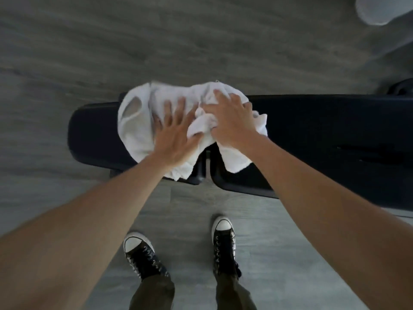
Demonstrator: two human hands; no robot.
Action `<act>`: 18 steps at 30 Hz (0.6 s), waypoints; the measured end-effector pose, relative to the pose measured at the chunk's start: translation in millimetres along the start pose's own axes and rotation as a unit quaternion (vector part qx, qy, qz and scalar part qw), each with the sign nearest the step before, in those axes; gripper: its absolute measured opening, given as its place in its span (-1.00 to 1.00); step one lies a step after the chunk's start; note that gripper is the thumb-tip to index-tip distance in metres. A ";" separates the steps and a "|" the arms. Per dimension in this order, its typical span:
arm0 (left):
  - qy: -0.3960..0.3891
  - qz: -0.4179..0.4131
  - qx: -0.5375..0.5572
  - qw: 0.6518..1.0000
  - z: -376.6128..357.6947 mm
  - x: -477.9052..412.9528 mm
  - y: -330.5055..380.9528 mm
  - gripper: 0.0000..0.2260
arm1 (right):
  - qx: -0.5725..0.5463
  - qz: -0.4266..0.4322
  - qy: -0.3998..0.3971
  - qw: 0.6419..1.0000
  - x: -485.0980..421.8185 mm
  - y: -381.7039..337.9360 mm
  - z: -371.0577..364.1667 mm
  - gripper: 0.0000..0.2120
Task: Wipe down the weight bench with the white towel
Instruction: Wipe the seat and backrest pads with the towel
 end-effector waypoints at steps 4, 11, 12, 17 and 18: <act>-0.020 -0.077 0.037 0.996 5.1 2.2 64.7 -0.20 | 0.034 -0.011 0.067 0.997 48.8 57.7 13.3 -0.27; 0.029 -0.170 0.028 0.985 -53.5 46.6 112.6 -0.15 | 0.008 -0.057 0.016 0.998 131.2 91.1 -28.8 -0.16; 0.025 -0.181 0.035 0.983 -61.3 73.2 104.1 -0.13 | -0.006 -0.048 0.025 0.999 156.5 75.5 -39.3 -0.15; 0.016 -0.160 0.001 0.987 -98.4 147.9 90.7 -0.22 | -0.071 0.009 -0.021 0.997 216.7 48.8 -64.7 -0.21; 0.018 -0.144 -0.007 0.989 -93.6 129.0 98.5 -0.21 | -0.064 0.006 -0.006 0.998 202.8 58.4 -52.7 -0.28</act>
Point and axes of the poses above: each hand's wrist, its own x-axis away from the middle knuckle, its own z-axis out of the back of the hand, y = z × x, the point moved 5 cm from there along -x, towards the middle knuckle, and after that the axes turned 9 degrees about z, right-handed, at the moved point
